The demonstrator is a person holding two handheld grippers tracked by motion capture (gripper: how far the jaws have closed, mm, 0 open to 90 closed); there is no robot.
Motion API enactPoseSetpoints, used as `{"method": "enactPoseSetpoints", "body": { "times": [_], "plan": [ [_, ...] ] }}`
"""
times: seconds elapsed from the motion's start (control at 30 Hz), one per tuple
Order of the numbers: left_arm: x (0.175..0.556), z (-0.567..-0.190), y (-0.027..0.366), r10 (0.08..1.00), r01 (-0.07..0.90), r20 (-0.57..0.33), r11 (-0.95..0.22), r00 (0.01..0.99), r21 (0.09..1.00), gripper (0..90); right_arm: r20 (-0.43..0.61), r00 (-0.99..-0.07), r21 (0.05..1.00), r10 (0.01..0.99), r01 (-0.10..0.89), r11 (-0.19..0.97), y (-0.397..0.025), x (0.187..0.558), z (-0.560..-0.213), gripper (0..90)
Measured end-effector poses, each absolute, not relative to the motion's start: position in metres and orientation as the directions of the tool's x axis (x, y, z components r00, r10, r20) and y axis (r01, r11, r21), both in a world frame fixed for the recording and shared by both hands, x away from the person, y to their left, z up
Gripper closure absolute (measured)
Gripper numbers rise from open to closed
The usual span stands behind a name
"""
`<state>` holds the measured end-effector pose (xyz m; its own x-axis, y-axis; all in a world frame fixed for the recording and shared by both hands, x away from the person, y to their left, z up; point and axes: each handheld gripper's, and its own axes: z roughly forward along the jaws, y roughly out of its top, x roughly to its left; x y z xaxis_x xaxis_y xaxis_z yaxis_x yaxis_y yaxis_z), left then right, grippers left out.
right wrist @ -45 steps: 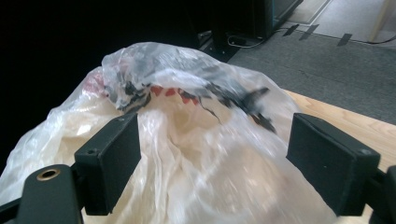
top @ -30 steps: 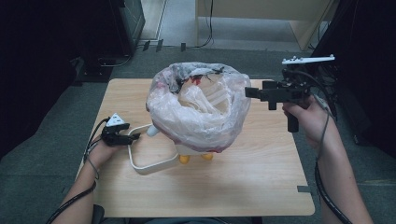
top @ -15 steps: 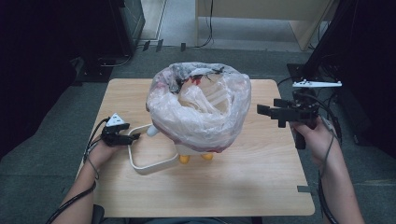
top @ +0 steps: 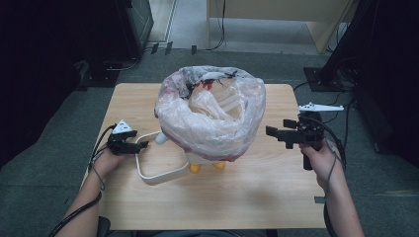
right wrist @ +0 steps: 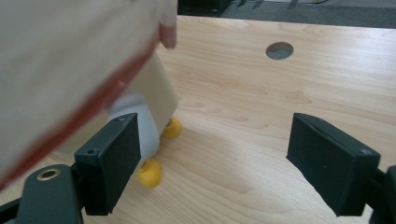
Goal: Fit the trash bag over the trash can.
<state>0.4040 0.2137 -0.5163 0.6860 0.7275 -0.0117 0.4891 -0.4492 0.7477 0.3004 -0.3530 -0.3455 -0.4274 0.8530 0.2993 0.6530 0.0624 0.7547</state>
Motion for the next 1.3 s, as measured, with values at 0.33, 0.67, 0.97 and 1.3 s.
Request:
{"method": "enactPoseSetpoints", "body": {
  "times": [0.33,0.67,0.97,1.3],
  "plan": [
    [0.404,-0.516,0.212,0.732,0.493,-0.005,-0.454,0.682,0.742,22.6,0.229,-0.436,0.784,0.87,0.612,0.101,-0.343,0.305,-0.376,17.0],
    [0.404,-0.517,0.212,0.732,0.493,-0.005,-0.454,0.681,0.743,22.3,0.181,-0.411,0.788,0.894,0.604,0.118,-0.344,0.311,-0.412,17.0],
    [0.404,-0.517,0.212,0.732,0.493,-0.005,-0.454,0.681,0.743,22.3,0.191,-0.399,0.784,0.897,0.612,0.105,-0.341,0.316,-0.44,17.0],
    [0.404,-0.517,0.212,0.732,0.492,-0.004,-0.454,0.681,0.743,22.3,0.169,-0.399,0.796,0.901,0.594,0.114,-0.332,0.317,-0.471,17.0]
  ]
}}
